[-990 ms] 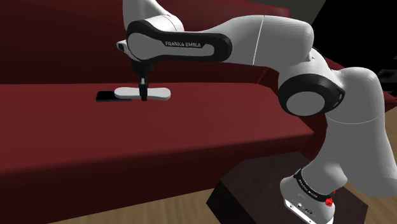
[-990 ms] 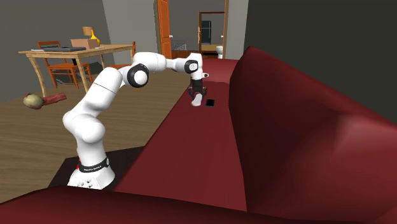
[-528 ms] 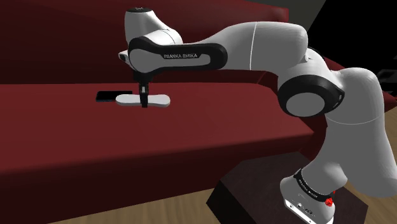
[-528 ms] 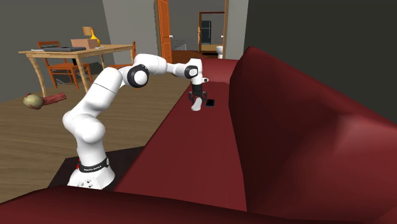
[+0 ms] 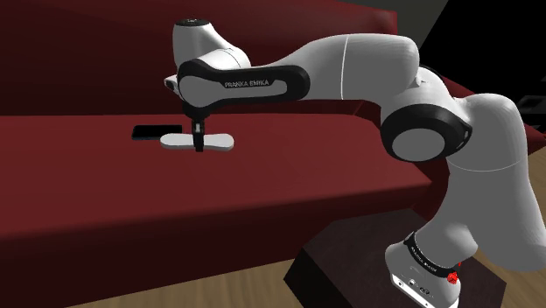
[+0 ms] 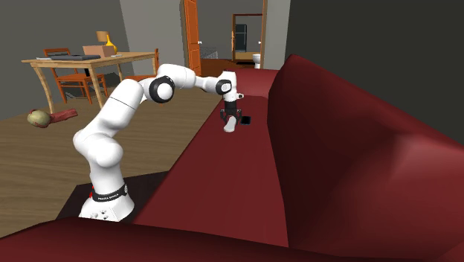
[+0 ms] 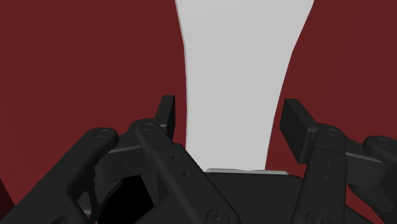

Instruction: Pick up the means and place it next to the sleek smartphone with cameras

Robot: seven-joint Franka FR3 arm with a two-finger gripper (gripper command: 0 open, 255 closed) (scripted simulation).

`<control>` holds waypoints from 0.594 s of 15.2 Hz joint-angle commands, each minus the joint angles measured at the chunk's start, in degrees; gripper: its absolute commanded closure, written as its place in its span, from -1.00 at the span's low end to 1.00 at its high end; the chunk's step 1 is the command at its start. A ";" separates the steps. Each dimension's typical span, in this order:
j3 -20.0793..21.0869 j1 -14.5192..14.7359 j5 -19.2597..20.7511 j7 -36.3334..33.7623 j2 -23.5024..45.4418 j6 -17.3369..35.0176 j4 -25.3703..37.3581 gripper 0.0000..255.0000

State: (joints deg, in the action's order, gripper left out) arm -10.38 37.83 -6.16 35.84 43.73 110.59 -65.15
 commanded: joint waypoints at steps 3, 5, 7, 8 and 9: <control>0.00 0.00 0.00 0.00 -0.01 0.01 0.02 -1.00; 0.00 0.01 0.00 -0.01 -0.01 0.01 0.02 -1.00; 0.00 0.01 0.00 -0.01 -0.01 0.00 0.02 -1.00; 0.00 0.00 0.00 0.00 -0.02 0.02 0.00 -1.00; -0.06 -0.01 0.09 -0.07 -0.54 -1.54 1.05 -1.00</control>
State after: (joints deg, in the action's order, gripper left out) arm -10.41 37.96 -6.08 35.68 43.30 109.92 -64.88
